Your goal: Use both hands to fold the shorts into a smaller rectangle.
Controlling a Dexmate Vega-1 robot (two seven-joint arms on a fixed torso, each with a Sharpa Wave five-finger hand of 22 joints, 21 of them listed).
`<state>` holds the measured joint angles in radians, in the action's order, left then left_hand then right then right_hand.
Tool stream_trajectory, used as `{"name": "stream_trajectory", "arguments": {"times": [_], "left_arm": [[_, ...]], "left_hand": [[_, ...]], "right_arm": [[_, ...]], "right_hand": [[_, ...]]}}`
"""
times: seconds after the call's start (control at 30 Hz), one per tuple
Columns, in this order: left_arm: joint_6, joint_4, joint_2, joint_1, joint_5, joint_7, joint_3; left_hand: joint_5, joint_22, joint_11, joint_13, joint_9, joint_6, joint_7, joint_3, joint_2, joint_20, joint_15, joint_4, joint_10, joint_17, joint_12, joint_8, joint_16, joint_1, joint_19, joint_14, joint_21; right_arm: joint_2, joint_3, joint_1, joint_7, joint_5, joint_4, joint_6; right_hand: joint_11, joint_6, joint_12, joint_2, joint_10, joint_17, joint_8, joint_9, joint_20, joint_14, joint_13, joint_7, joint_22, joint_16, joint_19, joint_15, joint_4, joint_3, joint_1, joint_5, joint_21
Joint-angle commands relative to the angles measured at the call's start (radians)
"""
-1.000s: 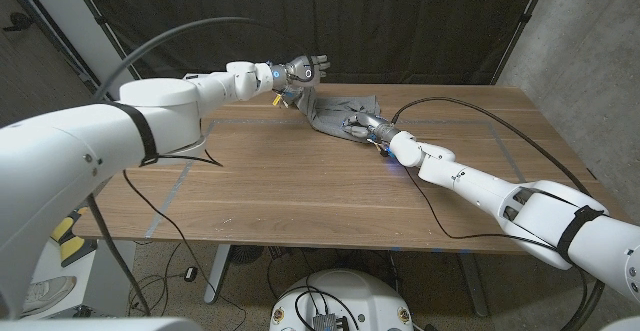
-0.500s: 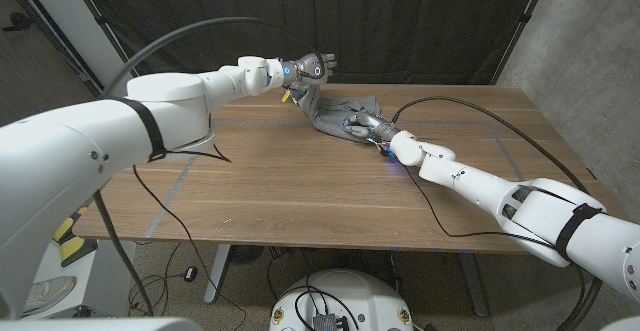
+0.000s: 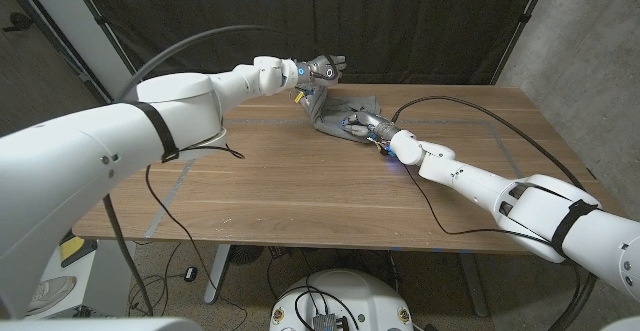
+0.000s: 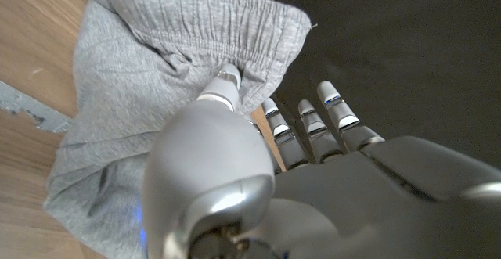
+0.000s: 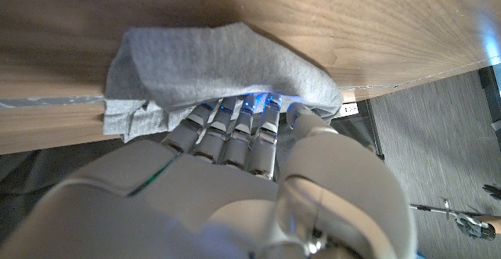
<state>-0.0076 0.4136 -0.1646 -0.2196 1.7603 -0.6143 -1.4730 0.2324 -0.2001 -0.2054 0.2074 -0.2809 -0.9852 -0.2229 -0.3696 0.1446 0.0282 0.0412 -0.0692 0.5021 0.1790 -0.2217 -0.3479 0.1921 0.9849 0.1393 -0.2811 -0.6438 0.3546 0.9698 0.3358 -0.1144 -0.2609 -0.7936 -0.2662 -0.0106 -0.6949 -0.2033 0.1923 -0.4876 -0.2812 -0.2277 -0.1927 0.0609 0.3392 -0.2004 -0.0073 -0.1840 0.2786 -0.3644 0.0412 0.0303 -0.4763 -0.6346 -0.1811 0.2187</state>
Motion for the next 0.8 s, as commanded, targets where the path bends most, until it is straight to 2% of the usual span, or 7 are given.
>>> {"name": "stream_trajectory", "arguments": {"times": [0.03, 0.4, 0.63, 0.8], "left_arm": [[-0.014, 0.004, 0.041, 0.024, 0.055, -0.096, 0.059], [-0.007, 0.004, 0.061, 0.032, 0.007, -0.162, 0.026], [-0.008, 0.004, 0.081, 0.044, -0.008, -0.15, 0.011], [-0.014, 0.004, 0.104, 0.057, -0.003, -0.108, 0.014]], "left_hand": [[0.005, -0.002, -0.003, 0.001, 0.0, -0.006, 0.001, 0.004, -0.007, -0.005, 0.16, 0.002, 0.011, 0.004, -0.003, -0.003, 0.001, -0.004, 0.007, -0.009, -0.004], [0.008, -0.002, -0.004, 0.001, 0.001, -0.008, 0.002, 0.005, -0.007, -0.009, 0.161, 0.001, 0.013, 0.004, -0.003, -0.004, 0.001, -0.004, 0.007, -0.01, -0.006], [0.009, -0.002, -0.004, 0.001, 0.002, -0.009, 0.002, 0.006, -0.007, -0.01, 0.162, 0.001, 0.014, 0.004, -0.003, -0.004, 0.001, -0.004, 0.008, -0.011, -0.007], [0.009, -0.002, -0.005, 0.001, 0.003, -0.012, 0.002, 0.006, -0.007, -0.013, 0.16, 0.0, 0.015, 0.004, -0.003, -0.004, 0.001, -0.003, 0.008, -0.011, -0.007]], "right_arm": [[0.006, 0.0, 0.005, -0.004, 0.004, -0.012, 0.008], [0.022, -0.006, 0.021, -0.008, 0.003, -0.045, 0.011], [0.032, -0.01, 0.029, -0.005, 0.0, -0.066, 0.013], [0.04, -0.016, 0.038, -0.004, 0.002, -0.084, 0.018]], "right_hand": [[-0.001, -0.01, 0.0, -0.003, -0.012, -0.002, 0.003, -0.005, 0.005, 0.007, -0.002, -0.001, -0.001, 0.003, -0.018, 0.049, 0.0, -0.008, 0.007, -0.001, 0.0], [-0.002, -0.011, 0.001, -0.003, -0.012, -0.003, 0.004, -0.005, 0.005, 0.007, -0.002, -0.003, -0.001, 0.003, -0.017, 0.049, 0.0, -0.009, 0.008, -0.001, 0.0], [0.0, -0.011, 0.001, -0.003, -0.012, -0.003, 0.005, -0.005, 0.004, 0.006, -0.002, -0.002, -0.001, 0.004, -0.017, 0.049, 0.0, -0.009, 0.008, -0.001, 0.0], [-0.001, -0.012, 0.001, -0.003, -0.012, -0.004, 0.005, -0.005, 0.005, 0.006, -0.002, -0.002, -0.001, 0.004, -0.017, 0.049, 0.001, -0.009, 0.009, -0.001, 0.0]]}}
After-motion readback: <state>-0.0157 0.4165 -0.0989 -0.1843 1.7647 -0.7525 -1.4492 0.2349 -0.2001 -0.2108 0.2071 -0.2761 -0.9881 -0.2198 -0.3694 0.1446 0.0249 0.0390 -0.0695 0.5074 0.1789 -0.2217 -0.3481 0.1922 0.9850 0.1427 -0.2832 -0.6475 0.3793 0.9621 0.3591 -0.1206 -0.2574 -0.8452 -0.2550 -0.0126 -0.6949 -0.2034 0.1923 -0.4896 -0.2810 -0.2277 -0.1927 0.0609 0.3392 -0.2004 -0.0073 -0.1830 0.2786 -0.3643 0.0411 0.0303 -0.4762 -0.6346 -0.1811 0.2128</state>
